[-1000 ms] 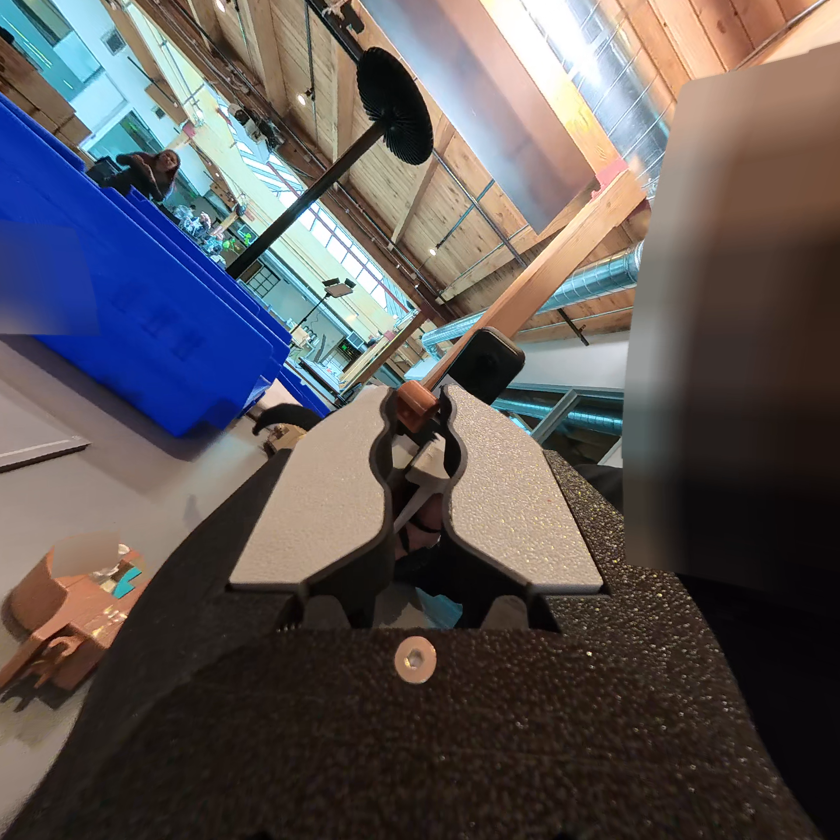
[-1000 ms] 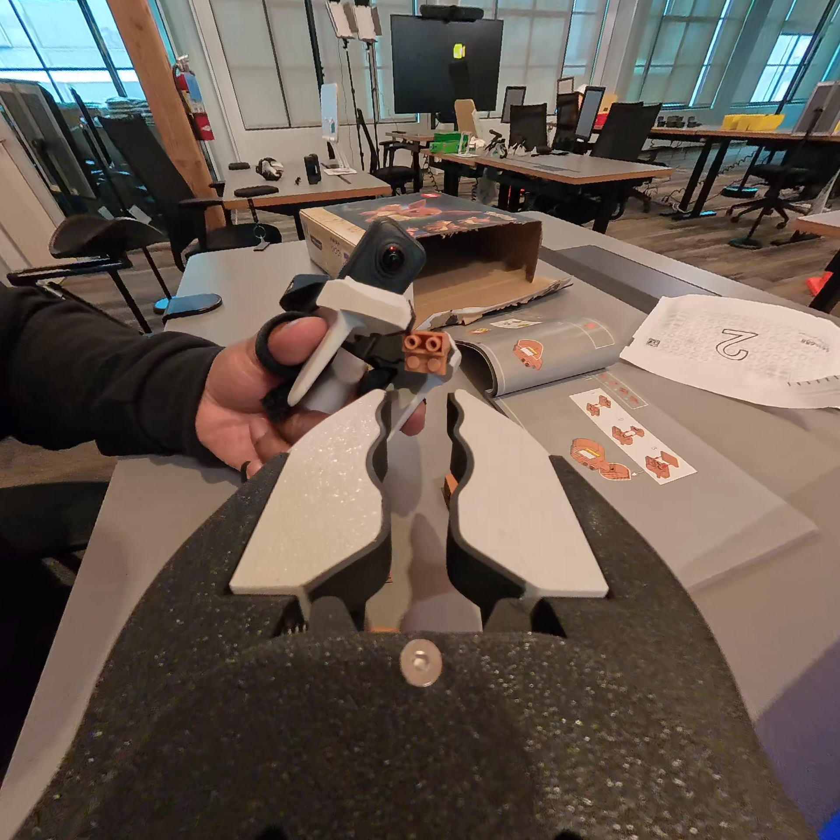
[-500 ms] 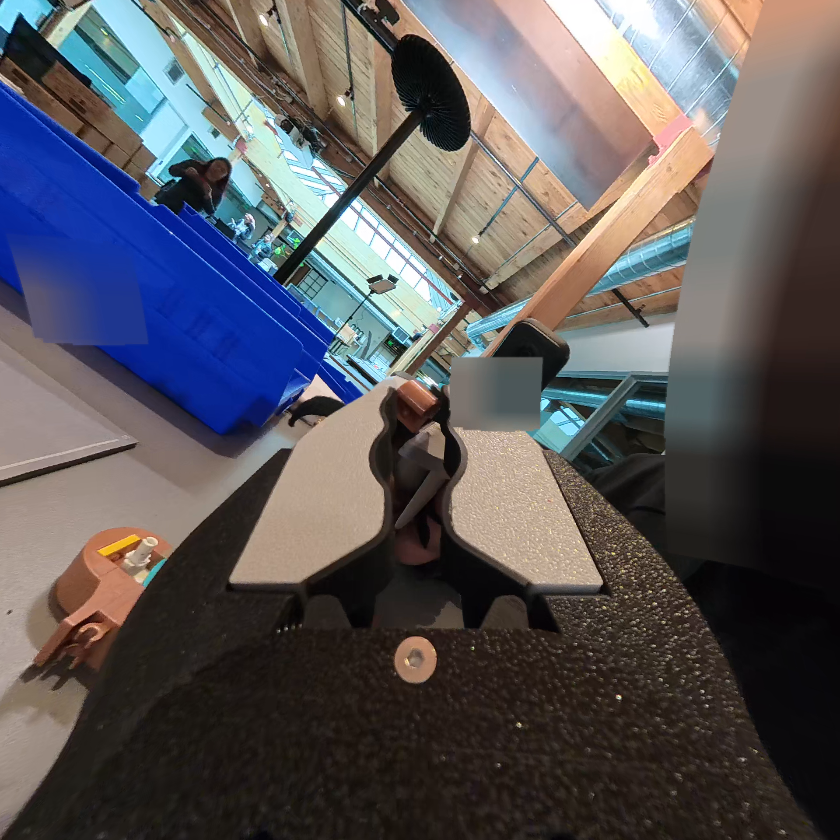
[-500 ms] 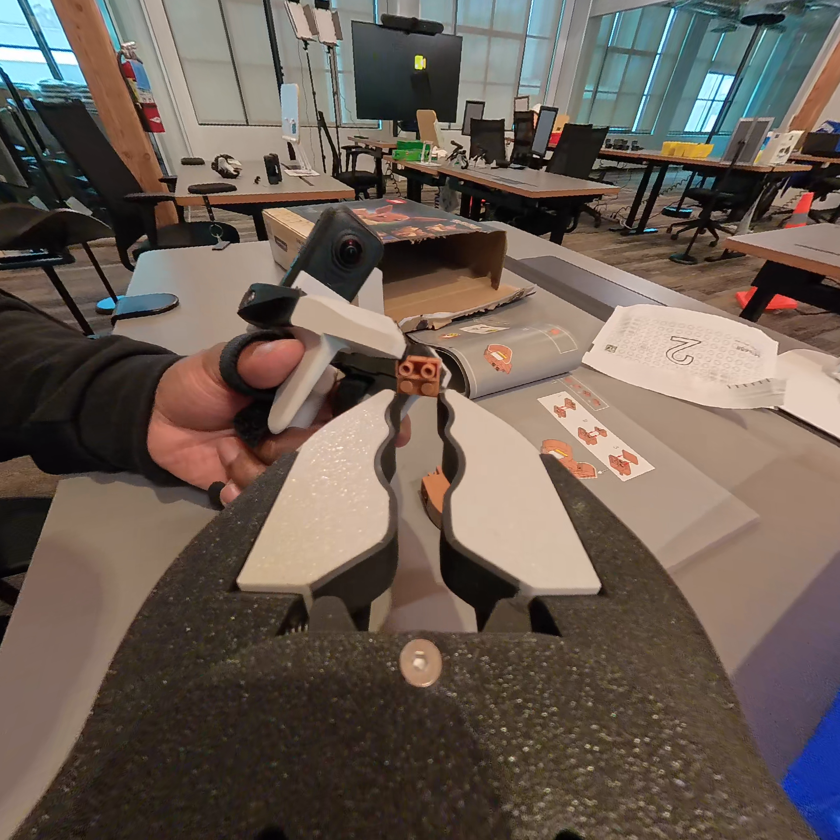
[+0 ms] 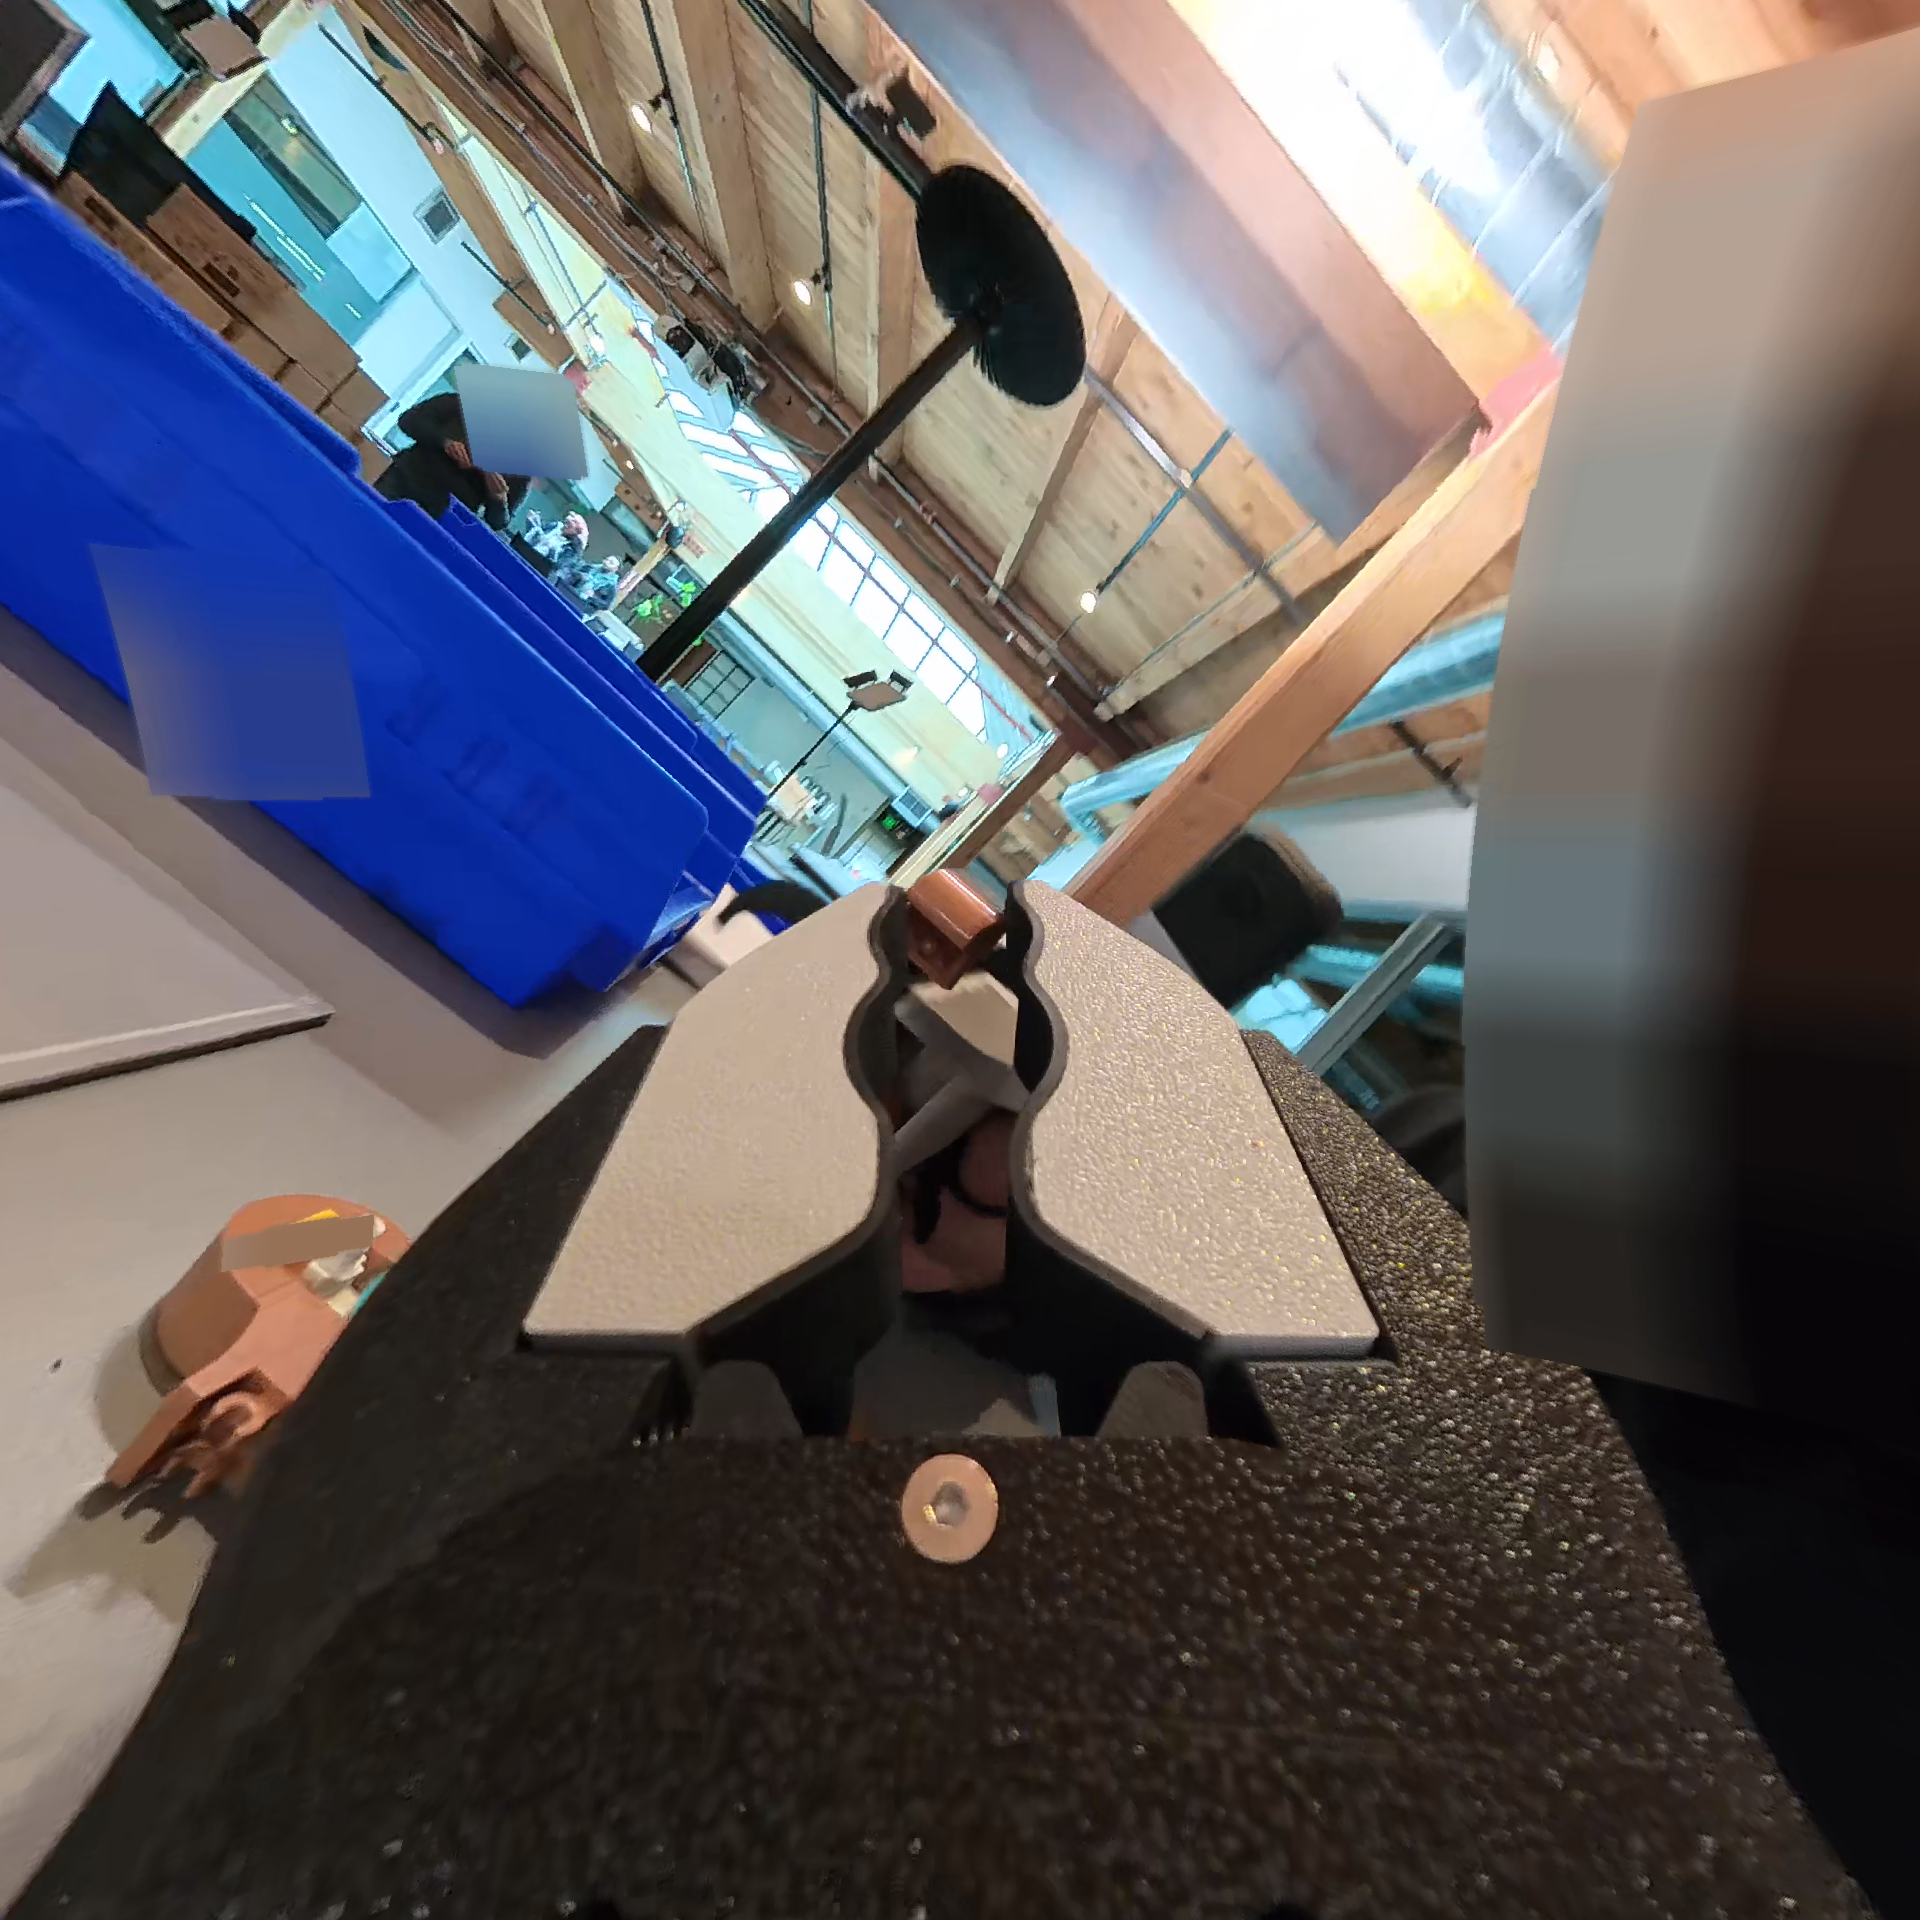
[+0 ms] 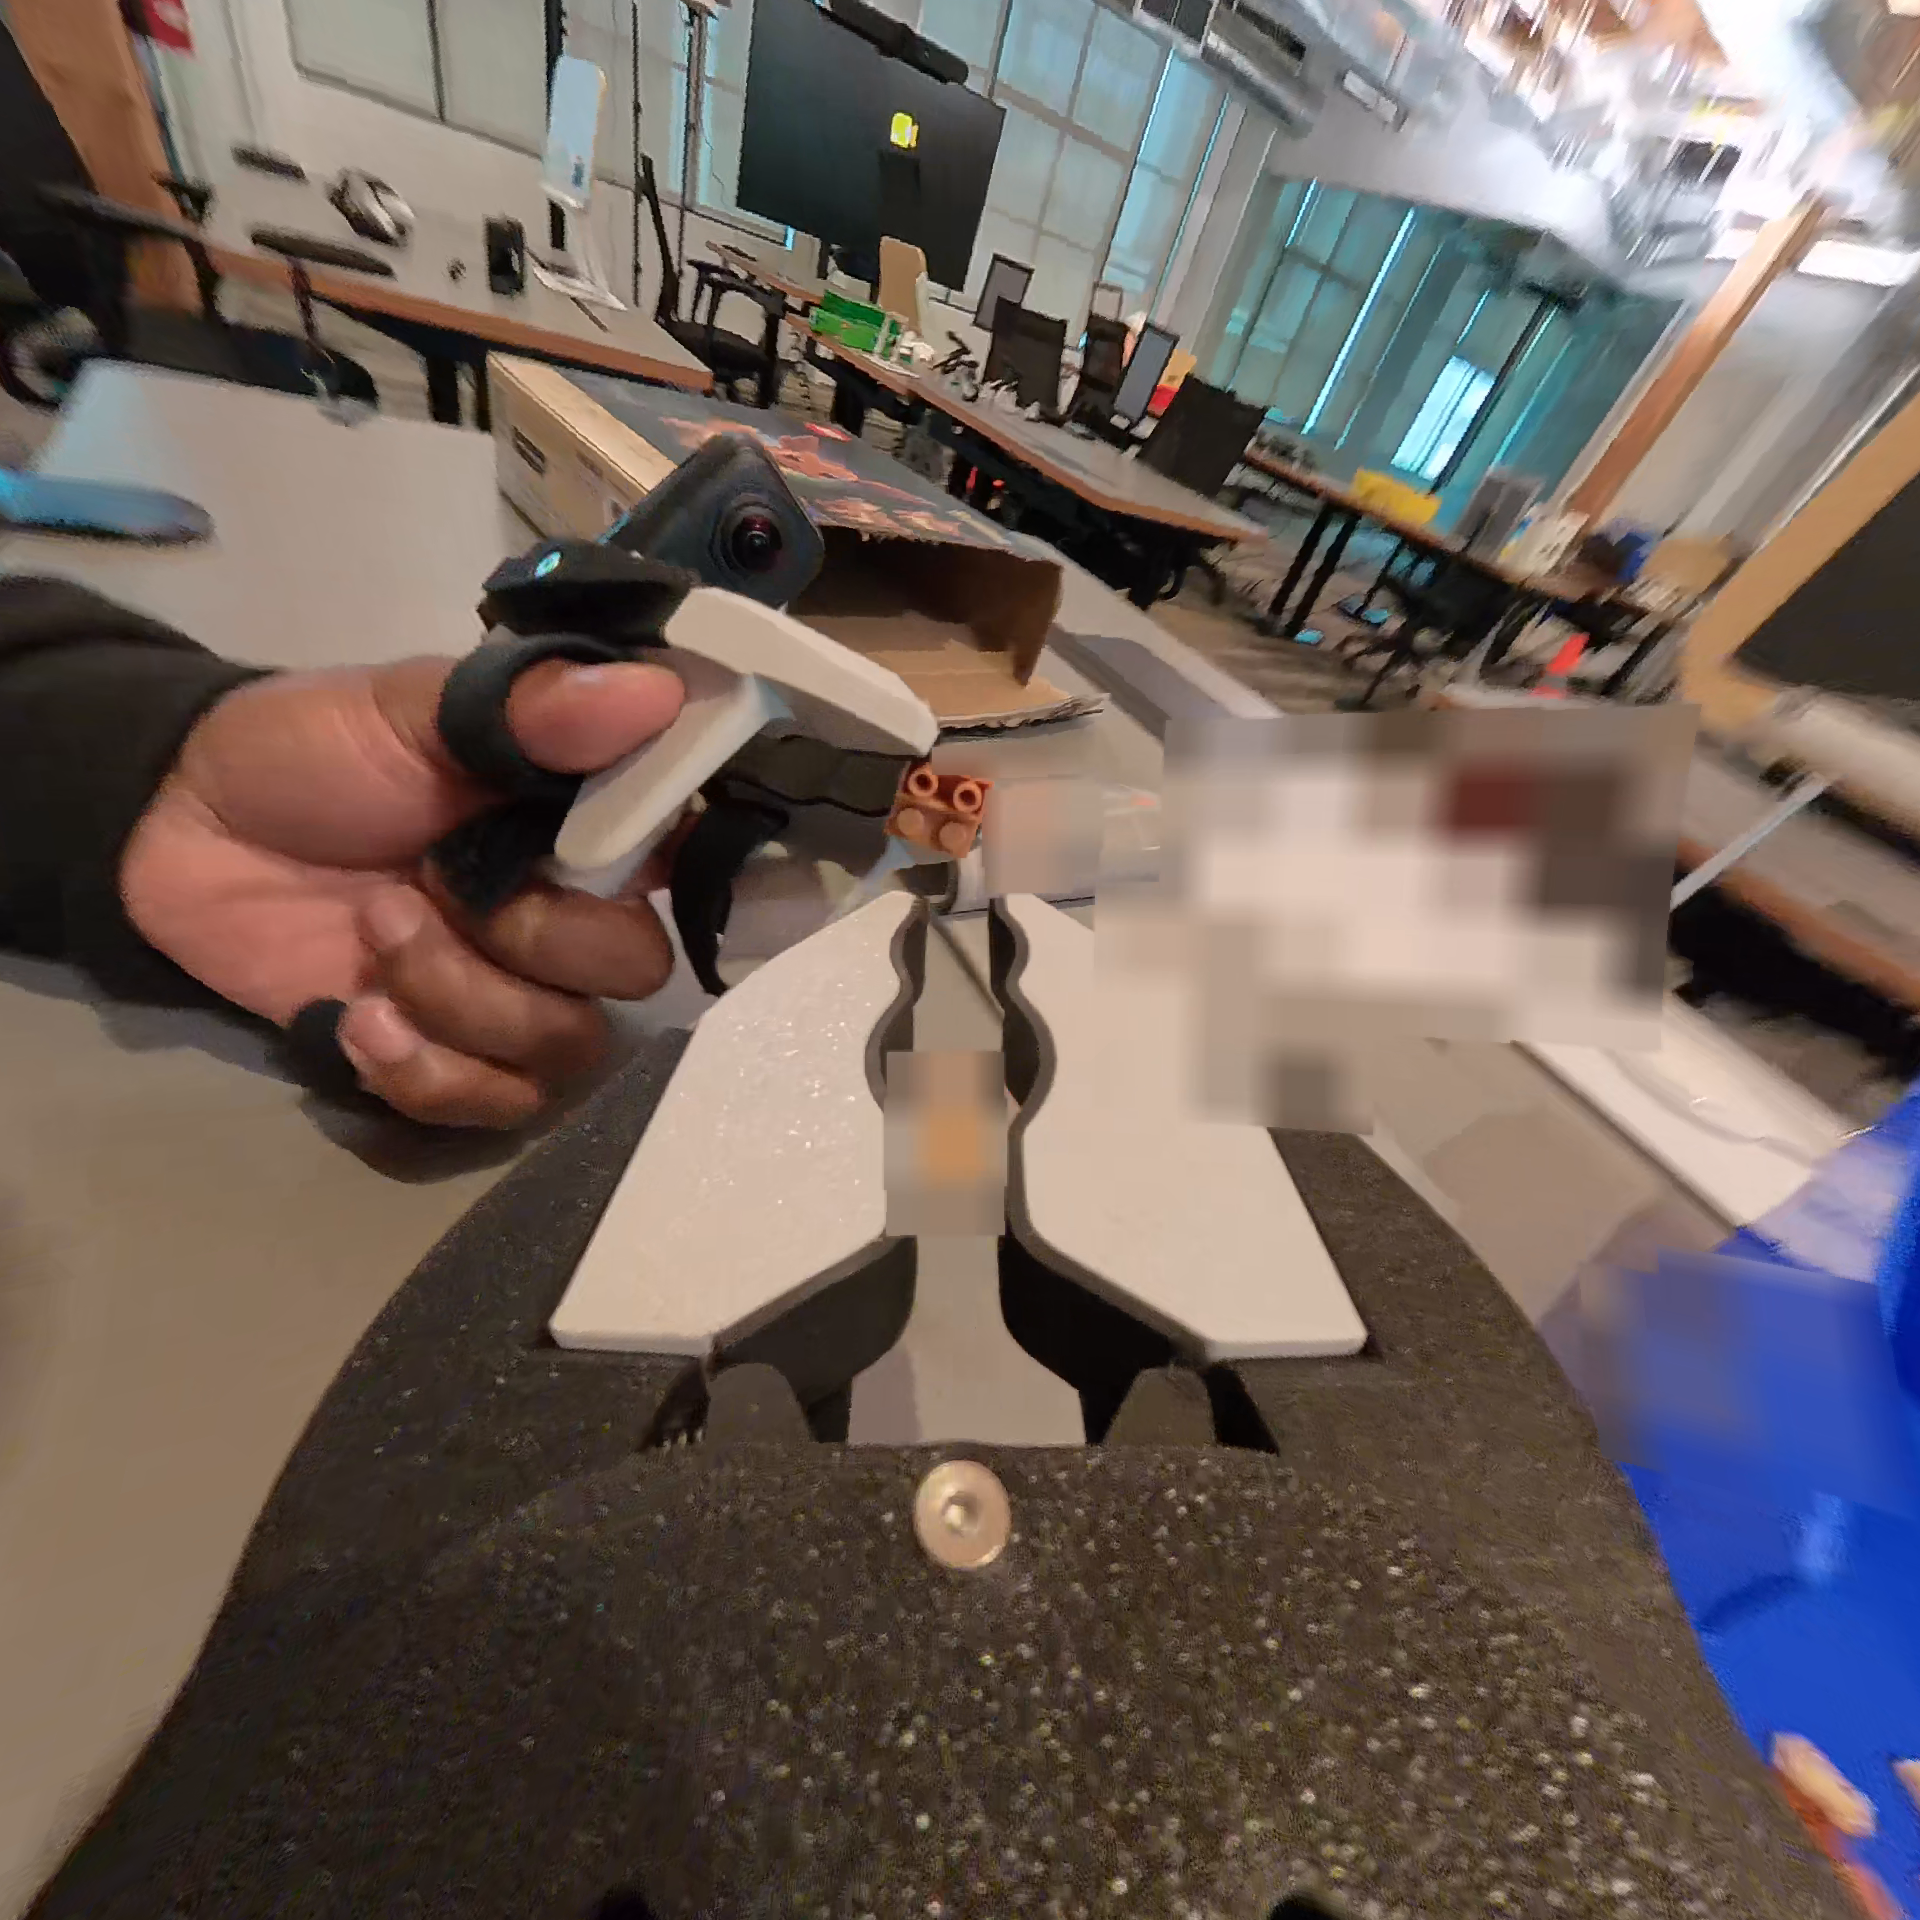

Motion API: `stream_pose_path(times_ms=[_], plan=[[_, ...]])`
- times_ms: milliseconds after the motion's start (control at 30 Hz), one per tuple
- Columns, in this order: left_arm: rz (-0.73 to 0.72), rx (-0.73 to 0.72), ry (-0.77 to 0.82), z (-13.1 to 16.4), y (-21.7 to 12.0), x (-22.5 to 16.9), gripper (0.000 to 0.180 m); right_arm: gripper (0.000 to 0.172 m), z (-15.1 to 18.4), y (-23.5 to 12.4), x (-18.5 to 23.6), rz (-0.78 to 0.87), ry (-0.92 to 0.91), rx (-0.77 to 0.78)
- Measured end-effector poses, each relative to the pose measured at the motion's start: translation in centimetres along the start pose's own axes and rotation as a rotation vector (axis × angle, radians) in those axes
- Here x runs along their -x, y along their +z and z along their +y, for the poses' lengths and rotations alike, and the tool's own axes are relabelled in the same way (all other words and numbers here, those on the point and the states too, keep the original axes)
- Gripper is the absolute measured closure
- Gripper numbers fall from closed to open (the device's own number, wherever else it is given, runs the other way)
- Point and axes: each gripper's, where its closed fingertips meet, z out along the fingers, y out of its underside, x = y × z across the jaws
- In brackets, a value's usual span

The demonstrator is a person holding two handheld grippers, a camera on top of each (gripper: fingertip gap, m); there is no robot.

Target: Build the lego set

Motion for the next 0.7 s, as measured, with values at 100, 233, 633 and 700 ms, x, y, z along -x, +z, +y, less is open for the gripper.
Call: stream_pose_path(times_ms=[100, 233, 633, 700], plan=[[0.002, -0.041, -0.101, -0.5, -0.4, 0.6, 0.163, 0.154, -0.2, -0.1, 0.1, 0.057, -0.215, -0.014], [-0.030, -0.043, -0.185, -0.1, -0.5, 1.4, 0.163, 0.151, -0.4, 0.1, 0.5, 0.099, -0.390, -0.034], [-0.078, -0.022, -0.297, 0.9, -0.7, 2.2, 0.163, 0.152, 0.8, 1.4, 0.4, 0.130, -0.504, 0.018], [-0.071, -0.012, -0.301, 1.0, -0.8, 2.1, 0.163, 0.153, 0.7, 1.3, 0.5, 0.105, -0.484, 0.009]])
